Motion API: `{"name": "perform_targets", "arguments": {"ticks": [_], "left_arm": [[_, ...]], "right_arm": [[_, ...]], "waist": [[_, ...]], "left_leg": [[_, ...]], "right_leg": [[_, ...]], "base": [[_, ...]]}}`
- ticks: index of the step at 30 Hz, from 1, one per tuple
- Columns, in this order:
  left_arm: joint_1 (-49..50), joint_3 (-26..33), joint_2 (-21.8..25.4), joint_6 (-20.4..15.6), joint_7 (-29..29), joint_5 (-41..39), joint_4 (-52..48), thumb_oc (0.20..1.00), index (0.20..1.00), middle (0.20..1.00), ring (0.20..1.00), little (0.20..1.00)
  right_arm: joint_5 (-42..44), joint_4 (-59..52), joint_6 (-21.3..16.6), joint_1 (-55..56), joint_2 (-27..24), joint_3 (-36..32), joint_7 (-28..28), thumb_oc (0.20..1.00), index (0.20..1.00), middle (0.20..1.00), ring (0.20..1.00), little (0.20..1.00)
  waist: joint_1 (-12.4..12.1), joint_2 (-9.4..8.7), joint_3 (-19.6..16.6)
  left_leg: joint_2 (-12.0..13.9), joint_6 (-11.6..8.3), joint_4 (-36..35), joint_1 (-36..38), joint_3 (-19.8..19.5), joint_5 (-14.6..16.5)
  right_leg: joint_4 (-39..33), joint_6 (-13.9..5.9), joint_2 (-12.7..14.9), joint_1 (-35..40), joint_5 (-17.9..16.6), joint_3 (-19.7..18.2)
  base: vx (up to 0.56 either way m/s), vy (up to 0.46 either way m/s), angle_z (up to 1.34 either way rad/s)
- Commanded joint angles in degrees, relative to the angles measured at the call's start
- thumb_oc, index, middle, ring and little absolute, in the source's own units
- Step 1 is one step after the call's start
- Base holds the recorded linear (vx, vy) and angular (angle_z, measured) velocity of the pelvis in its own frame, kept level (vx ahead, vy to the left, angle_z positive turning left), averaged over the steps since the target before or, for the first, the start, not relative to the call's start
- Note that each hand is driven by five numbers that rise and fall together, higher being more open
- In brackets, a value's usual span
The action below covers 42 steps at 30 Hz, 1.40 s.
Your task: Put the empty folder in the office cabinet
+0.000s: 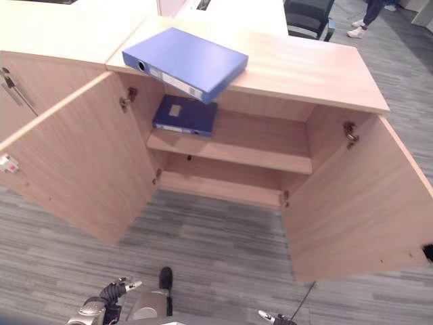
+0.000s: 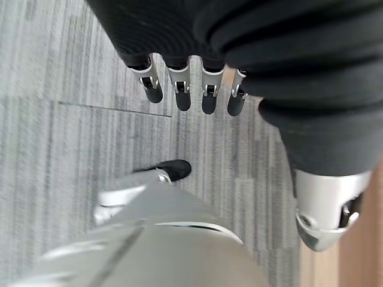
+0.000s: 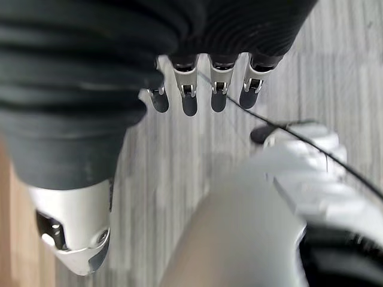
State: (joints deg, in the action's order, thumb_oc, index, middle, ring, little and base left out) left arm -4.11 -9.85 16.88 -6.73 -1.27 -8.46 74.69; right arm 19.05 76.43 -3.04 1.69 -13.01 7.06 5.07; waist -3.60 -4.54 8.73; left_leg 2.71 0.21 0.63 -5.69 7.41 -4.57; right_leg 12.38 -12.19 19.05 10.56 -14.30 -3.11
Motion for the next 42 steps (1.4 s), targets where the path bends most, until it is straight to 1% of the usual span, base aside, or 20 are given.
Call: {"name": "perform_targets", "arguments": {"ticks": [1,3,5,6,7,8,9,10,13,16,24,27,33,34,35,36,37,40,41,42], "left_arm": [[-0.3,-1.6,0.2,-0.7,0.2,0.6,-3.0,1.000,1.000,1.000,1.000,1.000],[-0.8,-2.1,0.5,-0.7,0.4,0.6,-3.8,1.000,1.000,1.000,1.000,1.000],[-0.9,-2.3,0.8,-0.7,0.2,0.5,-4.4,1.000,1.000,1.000,1.000,1.000],[-0.9,-2.4,1.1,-0.5,-0.1,0.9,-4.5,1.000,1.000,1.000,1.000,1.000],[-1.1,-2.3,1.3,-0.6,-0.2,0.6,-5.1,1.000,1.000,1.000,1.000,1.000],[-1.1,-2.3,1.3,-0.6,-0.2,0.6,-5.1,1.000,1.000,1.000,1.000,1.000],[-1.4,-2.1,1.4,-0.7,-0.2,0.5,-5.4,1.000,1.000,1.000,1.000,1.000],[-1.7,-2.0,1.6,-0.7,-0.2,0.4,-5.3,1.000,1.000,1.000,1.000,1.000],[-1.9,-2.2,1.3,-0.6,-0.1,0.5,-4.8,1.000,1.000,1.000,1.000,1.000],[-1.9,-2.8,0.5,-1.0,0.1,0.6,-4.8,1.000,1.000,1.000,1.000,1.000],[-0.8,-3.4,-0.8,-1.4,-0.2,1.4,-5.3,1.000,1.000,1.000,1.000,1.000],[-0.3,-3.5,-1.5,-1.4,-0.1,1.1,-5.4,1.000,1.000,1.000,1.000,1.000],[0.4,-3.1,-2.9,-1.3,0.6,-1.3,-5.3,1.000,1.000,1.000,1.000,1.000],[0.4,-3.1,-2.9,-1.3,0.6,-1.3,-5.3,1.000,1.000,1.000,1.000,1.000],[-0.3,-3.7,-3.3,-1.3,0.8,-1.6,-5.6,1.000,1.000,1.000,1.000,1.000],[-0.3,-3.7,-3.3,-1.2,0.8,-1.6,-5.7,1.000,1.000,1.000,1.000,1.000],[-0.4,-4.2,-3.8,-1.2,0.5,-1.2,-6.0,1.000,1.000,1.000,1.000,1.000],[0.1,-4.5,-3.9,-1.2,0.3,-0.4,-6.4,1.000,1.000,1.000,1.000,1.000],[0.4,-4.5,-3.9,-1.1,0.2,-0.1,-6.3,1.000,1.000,1.000,1.000,1.000],[0.4,-4.5,-3.9,-1.1,0.2,-0.1,-6.3,1.000,1.000,1.000,1.000,1.000]], "right_arm": [[-0.1,-1.9,0.3,-1.5,-4.4,1.0,0.0,1.000,1.000,1.000,1.000,1.000],[0.2,-2.5,0.2,-2.6,-4.6,0.4,-0.5,1.000,1.000,1.000,1.000,1.000],[0.1,-2.7,0.1,-3.2,-4.7,0.4,-0.8,1.000,1.000,1.000,1.000,1.000],[0.0,-2.9,-0.1,-3.2,-4.6,0.6,-0.8,1.000,1.000,1.000,1.000,1.000],[0.0,-3.1,-0.4,-3.3,-4.5,1.1,-0.9,1.000,1.000,1.000,1.000,1.000],[0.1,-3.1,-0.4,-3.3,-4.5,1.1,-0.9,1.000,1.000,1.000,1.000,1.000],[0.1,-3.0,-0.5,-3.2,-4.5,1.3,-1.0,1.000,1.000,1.000,1.000,1.000],[0.1,-2.7,-0.5,-2.9,-4.5,1.4,-1.2,1.000,1.000,1.000,1.000,1.000],[-0.1,-2.4,-0.5,-2.9,-4.6,1.3,-1.6,1.000,1.000,1.000,1.000,1.000],[0.1,-2.2,-0.4,-2.8,-4.8,0.7,-1.6,1.000,1.000,1.000,1.000,1.000],[-1.5,-1.3,0.0,-2.2,-5.8,0.4,-1.2,1.000,1.000,1.000,1.000,1.000],[-2.1,-1.0,0.0,-2.2,-6.3,0.3,-1.1,1.000,1.000,1.000,1.000,1.000],[-0.6,-4.0,-1.6,-4.3,-8.9,1.5,-1.3,1.000,1.000,1.000,1.000,1.000],[-0.6,-4.0,-1.6,-4.3,-8.9,1.5,-1.2,1.000,1.000,1.000,1.000,1.000],[0.3,-4.5,-1.9,-4.6,-9.6,1.2,-1.7,1.000,1.000,1.000,1.000,1.000],[0.3,-4.5,-1.9,-4.6,-9.7,1.2,-1.7,1.000,1.000,1.000,1.000,1.000],[0.6,-4.3,-1.8,-4.5,-10.3,1.0,-1.9,1.000,1.000,1.000,1.000,1.000],[0.4,-3.9,-1.6,-4.8,-10.7,1.3,-1.8,1.000,1.000,1.000,1.000,1.000],[0.0,-3.6,-1.6,-5.2,-10.8,1.9,-1.7,1.000,1.000,1.000,1.000,1.000],[0.0,-3.6,-1.6,-5.2,-10.8,1.9,-1.7,1.000,1.000,1.000,1.000,1.000]], "waist": [[-0.4,2.23,-1.0],[0.1,3.20,-0.2],[0.1,4.31,0.7],[0.2,4.85,0.8],[1.3,5.90,1.3],[1.3,5.84,1.4],[2.0,6.40,2.3],[2.0,6.40,2.8],[2.3,6.42,3.6],[4.2,6.32,4.6],[4.8,6.15,4.6],[4.3,7.04,3.4],[3.0,9.51,1.6],[3.1,9.56,1.6],[3.5,9.42,2.0],[3.6,9.44,2.0],[4.8,8.90,2.2],[5.2,8.53,2.4],[4.4,7.94,2.6],[4.4,7.91,2.6]], "left_leg": [[6.6,-5.78,-1.3,-5.3,-1.7,-2.8],[4.7,-3.75,-3.0,-2.0,0.3,-0.9],[3.9,-2.62,-3.8,-0.3,1.5,0.0],[3.5,-2.11,-4.2,0.6,2.2,0.6],[2.4,-1.36,-5.1,2.5,1.8,1.3],[2.3,-1.40,-5.1,2.5,1.8,1.4],[1.9,-1.32,-5.4,3.6,1.3,1.6],[1.5,-1.47,-5.6,5.2,1.7,2.6],[1.8,-2.25,-5.6,7.0,2.1,4.4],[1.8,-3.02,-5.6,9.6,0.7,6.1],[1.5,-3.55,-4.8,12.8,-0.4,7.5],[2.4,-4.52,-4.4,13.3,-1.5,7.7],[10.7,-9.82,-2.6,11.7,-3.7,1.6],[10.8,-9.86,-2.5,11.6,-3.9,1.6],[12.2,-10.64,0.6,9.2,-1.8,-1.5],[12.3,-10.67,0.7,9.1,-2.0,-1.5],[13.4,-10.58,3.3,8.2,4.1,-2.2],[13.2,-10.37,5.5,8.7,8.2,-0.9],[10.8,-9.47,8.0,8.1,5.7,1.7],[10.7,-9.42,8.2,7.9,5.6,1.9]], "right_leg": [[-2.1,-1.19,-2.3,-2.9,13.0,-0.2],[5.1,-1.21,-0.8,-7.2,5.2,2.1],[9.2,-1.08,-0.7,-8.3,3.9,6.0],[10.6,-1.30,-1.4,-8.7,4.5,7.3],[12.7,-0.53,-6.1,-11.8,7.4,5.7],[13.1,-0.50,-6.0,-12.0,7.7,5.6],[13.1,0.06,-8.5,-14.0,11.0,4.8],[8.4,0.61,-8.6,-13.9,14.3,7.1],[2.7,1.24,-6.2,-15.4,15.1,11.6],[-5.6,0.11,-4.3,-18.0,11.7,9.2],[-6.6,-1.11,-2.3,-17.2,8.4,4.4],[-6.8,-0.94,-2.4,-15.2,10.5,4.4],[-10.1,2.91,-7.8,-10.0,16.4,8.8],[-10.2,2.94,-7.9,-10.0,16.4,9.0],[-12.4,3.55,-8.1,-7.7,16.8,11.4],[-12.6,3.57,-8.1,-7.6,16.7,11.5],[-14.1,4.15,-8.0,-5.7,16.9,13.8],[-14.3,4.66,-8.5,-5.1,16.8,14.5],[-13.8,5.16,-8.8,-5.0,17.1,13.9],[-13.8,5.12,-8.8,-5.0,17.2,13.9]], "base": [[0.20,0.418,0.05],[0.18,0.479,0.06],[0.11,0.401,-0.26],[0.18,0.436,-0.34],[0.16,0.312,-0.23],[0.18,0.273,-0.23],[0.20,0.104,-0.02],[0.20,0.107,0.19],[0.20,-0.037,0.11],[0.22,-0.092,0.05],[0.13,-0.122,0.10],[0.12,-0.205,-0.05],[0.07,-0.381,0.08],[-0.03,-0.459,0.38],[-0.03,-0.151,0.36],[-0.07,-0.251,0.48],[-0.04,-0.145,0.39],[-0.01,-0.122,0.43],[0.00,-0.129,0.15],[-0.02,-0.123,-0.10]]}}
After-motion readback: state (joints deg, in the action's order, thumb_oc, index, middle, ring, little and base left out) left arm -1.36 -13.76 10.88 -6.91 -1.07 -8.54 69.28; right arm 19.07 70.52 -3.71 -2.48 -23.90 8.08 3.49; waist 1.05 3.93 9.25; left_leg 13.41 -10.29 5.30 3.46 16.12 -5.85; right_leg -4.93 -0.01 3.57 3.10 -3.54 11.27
